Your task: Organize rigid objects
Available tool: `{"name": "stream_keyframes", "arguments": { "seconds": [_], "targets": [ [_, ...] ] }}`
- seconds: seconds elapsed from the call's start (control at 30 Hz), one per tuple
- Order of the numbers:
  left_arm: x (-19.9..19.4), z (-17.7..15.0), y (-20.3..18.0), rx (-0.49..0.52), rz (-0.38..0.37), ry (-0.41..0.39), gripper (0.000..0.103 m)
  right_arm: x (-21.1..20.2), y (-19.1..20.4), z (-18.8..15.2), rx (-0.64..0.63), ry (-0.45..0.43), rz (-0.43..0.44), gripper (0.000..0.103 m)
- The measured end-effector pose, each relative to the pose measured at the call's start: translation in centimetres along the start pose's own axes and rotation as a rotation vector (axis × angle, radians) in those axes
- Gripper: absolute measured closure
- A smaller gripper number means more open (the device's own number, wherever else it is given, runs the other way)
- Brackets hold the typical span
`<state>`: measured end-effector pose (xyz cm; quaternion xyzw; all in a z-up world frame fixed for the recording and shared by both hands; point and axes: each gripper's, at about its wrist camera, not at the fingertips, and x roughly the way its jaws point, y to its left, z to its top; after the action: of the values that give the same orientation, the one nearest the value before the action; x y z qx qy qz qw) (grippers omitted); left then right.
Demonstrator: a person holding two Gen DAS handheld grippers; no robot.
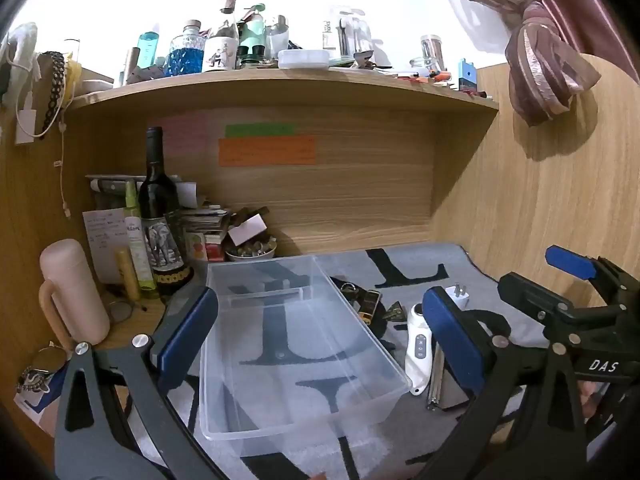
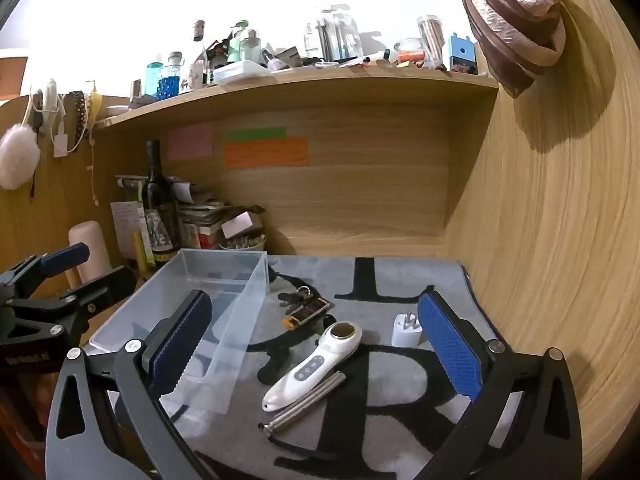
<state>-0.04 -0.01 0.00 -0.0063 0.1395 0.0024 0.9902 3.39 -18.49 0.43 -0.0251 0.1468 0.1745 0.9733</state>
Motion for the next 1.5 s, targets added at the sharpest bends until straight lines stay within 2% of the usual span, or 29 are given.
{"name": "stream_keyframes", "arguments": {
  "seconds": [1.5],
  "targets": [
    [1.9, 0.0, 0.6, -0.012, -0.003, 0.009, 0.000, 0.4, 0.6, 0.1, -0.001, -0.008, -0.008, 0.000]
  ]
}}
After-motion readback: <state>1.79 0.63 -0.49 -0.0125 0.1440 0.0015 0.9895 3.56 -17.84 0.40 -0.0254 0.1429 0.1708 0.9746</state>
